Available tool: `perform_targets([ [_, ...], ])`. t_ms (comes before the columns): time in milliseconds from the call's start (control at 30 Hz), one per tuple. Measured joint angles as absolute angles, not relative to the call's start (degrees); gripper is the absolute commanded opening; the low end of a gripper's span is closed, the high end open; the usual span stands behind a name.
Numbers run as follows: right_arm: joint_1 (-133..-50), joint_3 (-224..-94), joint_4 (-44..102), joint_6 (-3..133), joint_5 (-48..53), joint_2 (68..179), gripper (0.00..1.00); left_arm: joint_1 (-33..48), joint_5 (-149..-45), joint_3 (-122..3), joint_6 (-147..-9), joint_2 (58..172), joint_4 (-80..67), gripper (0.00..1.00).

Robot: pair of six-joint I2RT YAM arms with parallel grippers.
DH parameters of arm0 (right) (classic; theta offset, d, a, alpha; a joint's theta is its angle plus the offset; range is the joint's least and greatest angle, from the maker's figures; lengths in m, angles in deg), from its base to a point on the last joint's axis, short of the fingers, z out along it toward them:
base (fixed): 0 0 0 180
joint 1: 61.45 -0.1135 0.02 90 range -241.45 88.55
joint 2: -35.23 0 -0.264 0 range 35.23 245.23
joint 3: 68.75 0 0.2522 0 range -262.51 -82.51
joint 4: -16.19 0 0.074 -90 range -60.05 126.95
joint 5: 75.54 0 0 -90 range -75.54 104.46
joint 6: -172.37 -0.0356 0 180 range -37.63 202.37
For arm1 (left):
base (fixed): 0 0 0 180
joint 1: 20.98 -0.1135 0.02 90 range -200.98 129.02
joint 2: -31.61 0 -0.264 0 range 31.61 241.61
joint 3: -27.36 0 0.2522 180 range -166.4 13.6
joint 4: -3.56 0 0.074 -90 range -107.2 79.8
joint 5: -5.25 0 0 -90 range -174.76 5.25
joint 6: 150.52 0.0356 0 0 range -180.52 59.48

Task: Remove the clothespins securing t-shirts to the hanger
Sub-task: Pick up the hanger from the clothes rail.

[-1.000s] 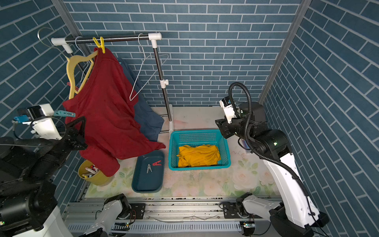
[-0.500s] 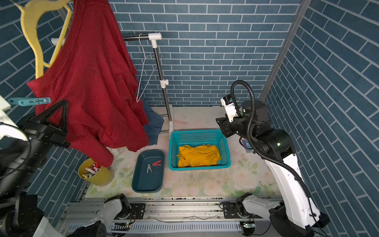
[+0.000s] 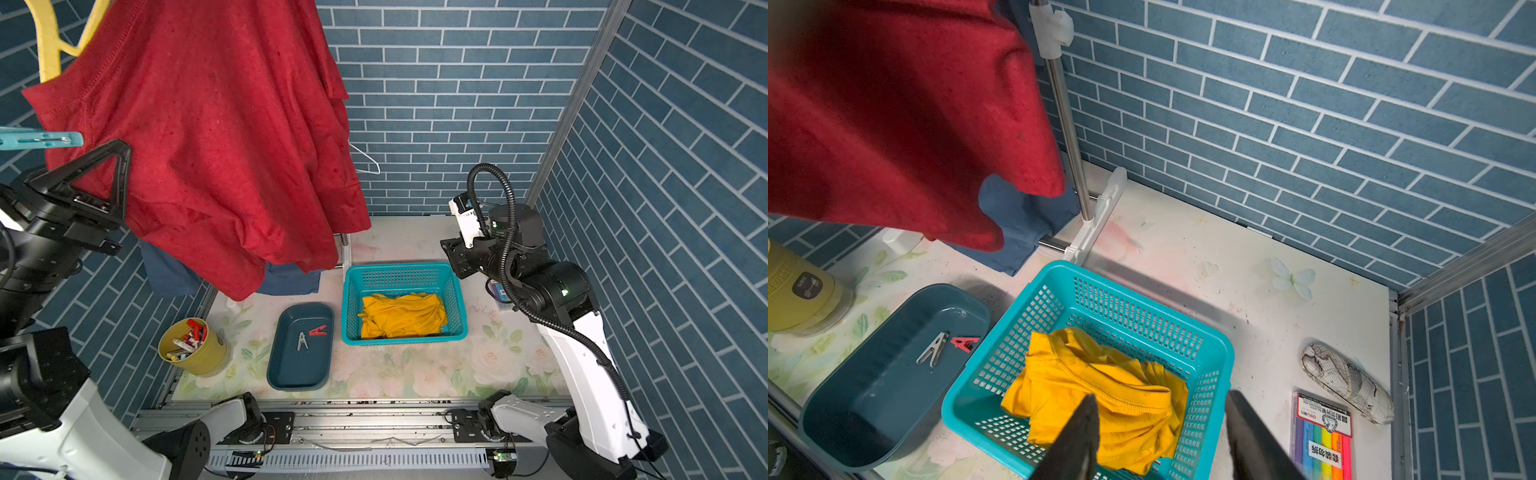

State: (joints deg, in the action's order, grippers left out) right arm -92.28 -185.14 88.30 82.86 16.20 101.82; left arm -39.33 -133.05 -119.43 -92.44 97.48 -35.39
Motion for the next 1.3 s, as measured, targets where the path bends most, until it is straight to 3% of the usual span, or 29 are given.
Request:
perform_targets([
  [267,-92.23,-184.46,88.28,82.84,17.82,100.44,0.5,-35.7,-136.26,-111.5,-96.9,97.43,-28.94,0.0],
  [567,-92.23,-183.65,88.91,82.84,20.35,97.75,0.5,-8.29,-133.05,-107.94,-81.14,104.3,-41.4,0.0],
  [733,-92.23,-185.64,91.56,83.17,22.54,97.05,0.51,0.37,-129.83,-108.18,-70.28,110.66,-49.68,0.0],
  [1067,-92.23,-195.32,95.27,85.99,25.43,98.15,0.53,3.88,-126.84,-108.66,-55.09,115.14,-57.47,0.0],
  [1300,-92.23,-204.0,95.58,86.21,20.64,103.15,0.58,4.54,-129.64,-109.66,-48.2,119.27,-60.79,0.0],
])
